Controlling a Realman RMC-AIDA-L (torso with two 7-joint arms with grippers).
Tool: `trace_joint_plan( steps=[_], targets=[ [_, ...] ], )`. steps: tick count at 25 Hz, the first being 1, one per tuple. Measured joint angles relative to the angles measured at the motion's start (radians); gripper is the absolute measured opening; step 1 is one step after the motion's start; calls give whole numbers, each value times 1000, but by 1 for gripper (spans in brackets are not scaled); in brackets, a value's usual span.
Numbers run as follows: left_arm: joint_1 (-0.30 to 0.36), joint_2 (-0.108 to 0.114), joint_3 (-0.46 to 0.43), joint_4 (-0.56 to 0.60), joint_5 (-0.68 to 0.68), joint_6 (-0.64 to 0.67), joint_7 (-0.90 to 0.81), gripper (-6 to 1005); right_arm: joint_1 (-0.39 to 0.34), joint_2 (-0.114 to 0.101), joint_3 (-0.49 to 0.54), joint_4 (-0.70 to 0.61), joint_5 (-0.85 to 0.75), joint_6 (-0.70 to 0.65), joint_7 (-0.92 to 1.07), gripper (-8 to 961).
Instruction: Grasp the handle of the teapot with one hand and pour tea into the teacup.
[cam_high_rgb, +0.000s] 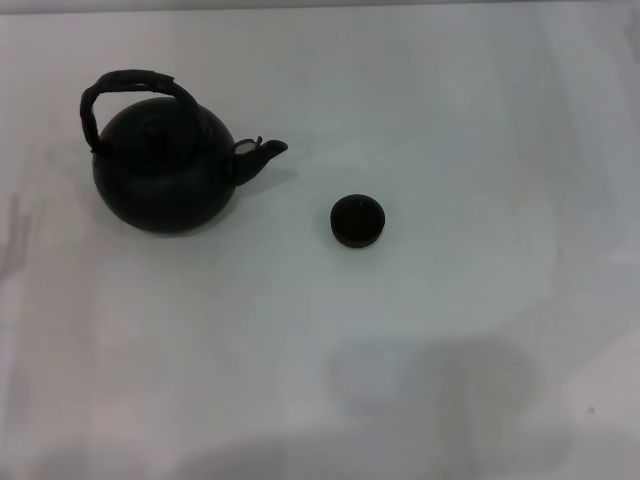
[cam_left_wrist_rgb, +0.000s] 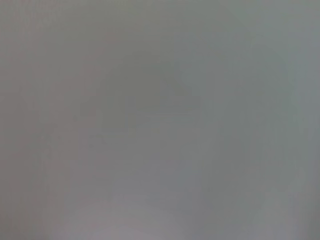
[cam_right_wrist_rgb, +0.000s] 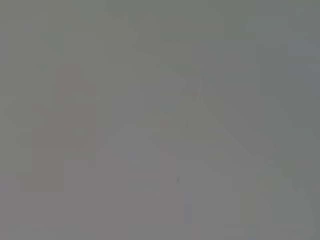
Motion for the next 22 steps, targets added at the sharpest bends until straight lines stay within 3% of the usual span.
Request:
trace_joint_plan(
  steps=[9,22],
  targets=[
    [-67,0,0,-30,-1,-40,2,666,-10,3,-8,8,0,0,-1,838],
    [-95,2,-2,-53,-3,-43,4,665,14,7,-8,9,0,50,-78,840]
  ],
)
